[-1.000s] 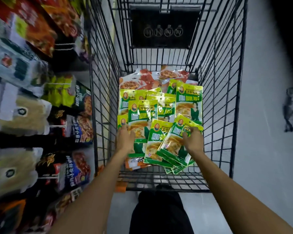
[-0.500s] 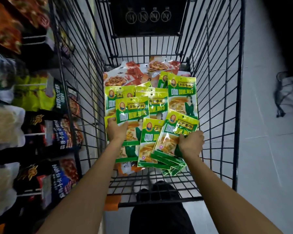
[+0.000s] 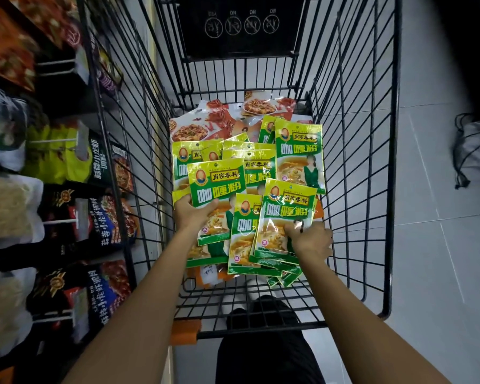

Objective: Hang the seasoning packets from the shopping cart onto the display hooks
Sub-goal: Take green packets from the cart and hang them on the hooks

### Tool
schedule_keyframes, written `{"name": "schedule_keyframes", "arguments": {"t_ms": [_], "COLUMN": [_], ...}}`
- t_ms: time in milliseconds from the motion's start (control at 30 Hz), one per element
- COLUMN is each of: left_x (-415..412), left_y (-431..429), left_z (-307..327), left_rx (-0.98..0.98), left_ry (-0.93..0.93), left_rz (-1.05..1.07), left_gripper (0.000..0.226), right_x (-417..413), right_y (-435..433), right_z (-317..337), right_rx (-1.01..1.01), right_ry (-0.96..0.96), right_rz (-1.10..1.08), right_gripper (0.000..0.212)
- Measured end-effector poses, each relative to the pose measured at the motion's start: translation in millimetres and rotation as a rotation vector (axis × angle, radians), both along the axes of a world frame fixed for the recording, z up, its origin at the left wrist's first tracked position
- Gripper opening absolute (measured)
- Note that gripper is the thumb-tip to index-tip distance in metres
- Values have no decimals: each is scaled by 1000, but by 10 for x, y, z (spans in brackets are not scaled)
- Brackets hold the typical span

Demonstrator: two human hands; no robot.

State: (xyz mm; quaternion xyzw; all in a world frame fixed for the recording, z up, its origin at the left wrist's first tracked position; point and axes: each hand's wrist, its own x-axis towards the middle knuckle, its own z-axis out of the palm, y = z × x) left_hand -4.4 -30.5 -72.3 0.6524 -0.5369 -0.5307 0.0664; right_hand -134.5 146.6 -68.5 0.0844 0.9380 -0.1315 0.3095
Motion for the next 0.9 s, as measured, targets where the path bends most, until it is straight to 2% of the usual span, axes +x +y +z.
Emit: {"name": "schedule_keyframes", "arguments": {"t_ms": [167, 233, 367, 400, 500, 567, 733, 800, 900], "left_x": [40, 63, 118, 133, 166, 172, 203, 245, 373], "left_y": [32, 36, 70, 84, 129, 144, 39, -42, -156], "left_z": [-29, -42, -34, -38, 40, 171, 837, 1225, 1896], "left_rx": [1, 29, 101, 105, 41, -34, -243, -290, -383], "left_ry": [2, 20, 35, 39, 50, 80, 177, 226, 291], "left_rz": [-1, -6, 31, 45, 62, 66, 39, 60, 123], "left_gripper": [29, 34, 66, 64, 26, 18, 19, 12, 9], "right_x": [67, 79, 132, 150, 178, 171, 33, -64, -170], "right_y": [-43, -70, -71, -55, -26, -39, -173, -289, -557], "right_z": [-7, -35, -40, -42, 18, 93, 599, 955, 1600], "right_rx": [-48, -184, -420, -477, -630, -676, -740, -806, -916], "right_ry": [48, -5, -105, -149, -309, -371, -306, -277, -266], "right_rz": [46, 5, -78, -129, -327, -333, -89, 8, 156], "right_gripper": [58, 51, 36, 29, 13, 11, 17, 13, 21]}}
